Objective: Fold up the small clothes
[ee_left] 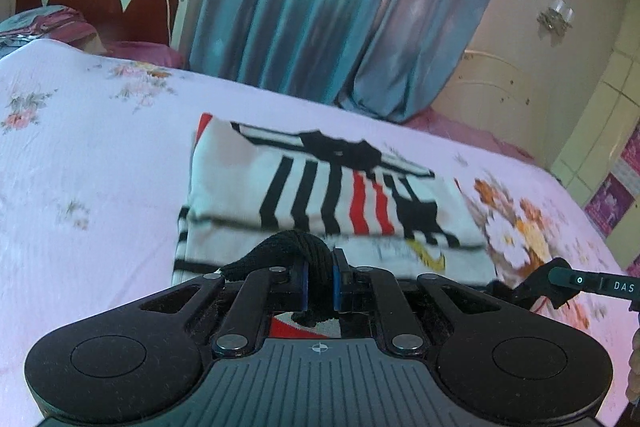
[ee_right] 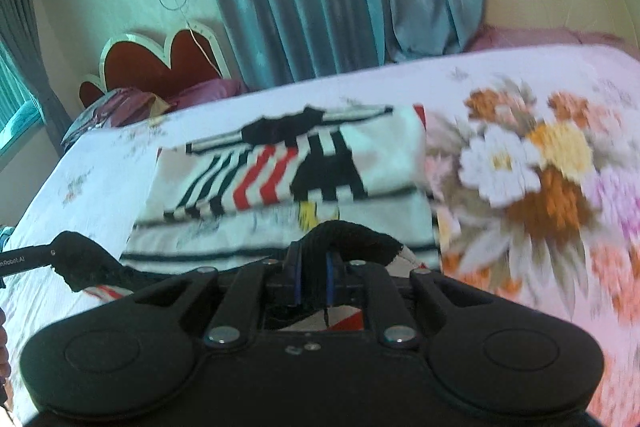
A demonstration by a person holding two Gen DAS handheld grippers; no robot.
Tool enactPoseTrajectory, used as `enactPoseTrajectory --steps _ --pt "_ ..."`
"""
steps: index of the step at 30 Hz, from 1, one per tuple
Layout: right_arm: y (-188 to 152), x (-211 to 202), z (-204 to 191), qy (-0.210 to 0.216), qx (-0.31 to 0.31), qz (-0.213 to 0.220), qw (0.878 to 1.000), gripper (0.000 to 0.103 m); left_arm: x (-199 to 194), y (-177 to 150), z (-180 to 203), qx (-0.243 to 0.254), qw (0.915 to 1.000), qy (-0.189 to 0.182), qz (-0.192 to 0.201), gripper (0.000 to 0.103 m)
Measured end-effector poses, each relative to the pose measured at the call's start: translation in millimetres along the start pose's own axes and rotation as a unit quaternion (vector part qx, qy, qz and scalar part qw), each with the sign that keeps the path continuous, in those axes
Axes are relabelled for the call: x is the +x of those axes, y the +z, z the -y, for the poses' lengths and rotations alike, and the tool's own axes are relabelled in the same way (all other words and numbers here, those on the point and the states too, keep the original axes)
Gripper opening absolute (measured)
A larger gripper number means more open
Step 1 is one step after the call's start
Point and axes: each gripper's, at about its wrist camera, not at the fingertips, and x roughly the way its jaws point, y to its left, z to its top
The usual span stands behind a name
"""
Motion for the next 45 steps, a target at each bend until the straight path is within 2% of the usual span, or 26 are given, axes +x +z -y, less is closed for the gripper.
enactPoseTrajectory --steps 13,23,30,34,37,39,40,41,43,45 --pt "68.9 72.3 15.9 -0.002 0.0 0.028 1.0 0.01 73.6 59.7 3.1 -0.018 0.999 0.028 0.032 0.01" --pt "116.8 150.8 37.2 -0.001 0.045 0.007 0.999 0.01 159.6 102.2 -0.6 -0.012 0.9976 0.067 0.009 0.01" --pt "126.7 211.5 59.3 0.0 0.102 -0.047 0.994 0.012 216.5 113.8 -10.2 -0.021 0.9938 0.104 -0.035 0.01" --pt "131.7 229.9 65.6 -0.007 0.098 -0.055 0.994 0.021 237.4 118.5 -13.6 -0.012 0.9917 0.119 -0.046 0.01" --pt "136.5 237.5 69.6 -0.009 0.092 -0.059 0.994 0.033 241.8 121.4 -19.8 -0.021 0.9915 0.117 -0.052 0.011" --pt "139.7 235.6 72.4 -0.005 0.085 -0.048 0.995 0.046 236.1 123.3 -25.4 -0.025 0.9926 0.111 -0.043 0.025" --pt "141.4 234.5 73.7 -0.008 0.077 -0.043 0.996 0.054 233.2 124.0 -28.1 -0.024 0.9928 0.112 -0.037 0.055" --pt "142.0 234.2 74.6 -0.008 0.069 -0.038 0.997 0.056 229.4 123.9 -30.2 -0.02 0.9928 0.114 -0.03 0.076" --pt "142.9 235.5 78.9 -0.004 0.06 -0.038 0.997 0.056 223.6 123.5 -31.8 -0.001 0.9932 0.116 -0.012 0.078" --pt "143.4 238.0 84.4 0.005 0.061 -0.037 0.997 0.056 226.6 123.2 -32.9 0.014 0.994 0.106 -0.023 0.078"
